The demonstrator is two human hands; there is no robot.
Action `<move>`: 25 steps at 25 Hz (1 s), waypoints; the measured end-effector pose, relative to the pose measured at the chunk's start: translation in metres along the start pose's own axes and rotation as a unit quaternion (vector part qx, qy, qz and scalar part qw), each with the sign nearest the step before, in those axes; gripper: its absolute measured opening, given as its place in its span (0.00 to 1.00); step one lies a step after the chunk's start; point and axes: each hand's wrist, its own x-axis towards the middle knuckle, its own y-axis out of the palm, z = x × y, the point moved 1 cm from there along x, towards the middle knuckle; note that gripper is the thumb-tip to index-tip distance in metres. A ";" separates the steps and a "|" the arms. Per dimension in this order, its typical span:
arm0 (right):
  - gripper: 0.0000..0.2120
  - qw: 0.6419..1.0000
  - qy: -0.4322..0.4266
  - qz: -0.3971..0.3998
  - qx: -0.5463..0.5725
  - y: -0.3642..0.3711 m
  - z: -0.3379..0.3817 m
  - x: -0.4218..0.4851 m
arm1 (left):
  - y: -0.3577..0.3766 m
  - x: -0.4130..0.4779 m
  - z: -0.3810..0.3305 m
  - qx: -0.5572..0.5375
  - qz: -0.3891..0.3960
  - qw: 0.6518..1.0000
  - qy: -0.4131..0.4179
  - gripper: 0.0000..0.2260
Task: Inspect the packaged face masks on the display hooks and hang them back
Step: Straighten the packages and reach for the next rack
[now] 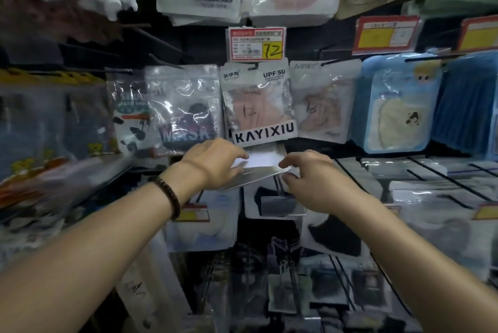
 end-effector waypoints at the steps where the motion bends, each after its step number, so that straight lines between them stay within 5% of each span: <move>1: 0.18 1.000 0.010 -0.016 0.000 0.001 0.003 -0.003 | 0.003 0.002 0.002 0.001 0.004 1.000 0.013 0.19; 8: 0.17 0.997 0.036 -0.068 -0.005 0.001 0.004 -0.010 | 0.011 0.021 0.005 -0.011 -0.011 0.999 0.035 0.21; 18: 0.18 0.998 0.021 -0.059 -0.007 0.005 0.001 -0.009 | 0.007 0.018 0.005 0.187 -0.062 0.971 0.134 0.18; 22: 0.17 0.997 0.013 -0.079 0.019 0.008 0.001 -0.002 | 0.005 0.015 0.013 0.163 -0.155 0.969 0.104 0.15; 25: 0.17 0.993 0.015 -0.101 0.054 0.008 0.001 -0.002 | 0.002 -0.001 0.015 0.070 -0.295 0.949 0.088 0.11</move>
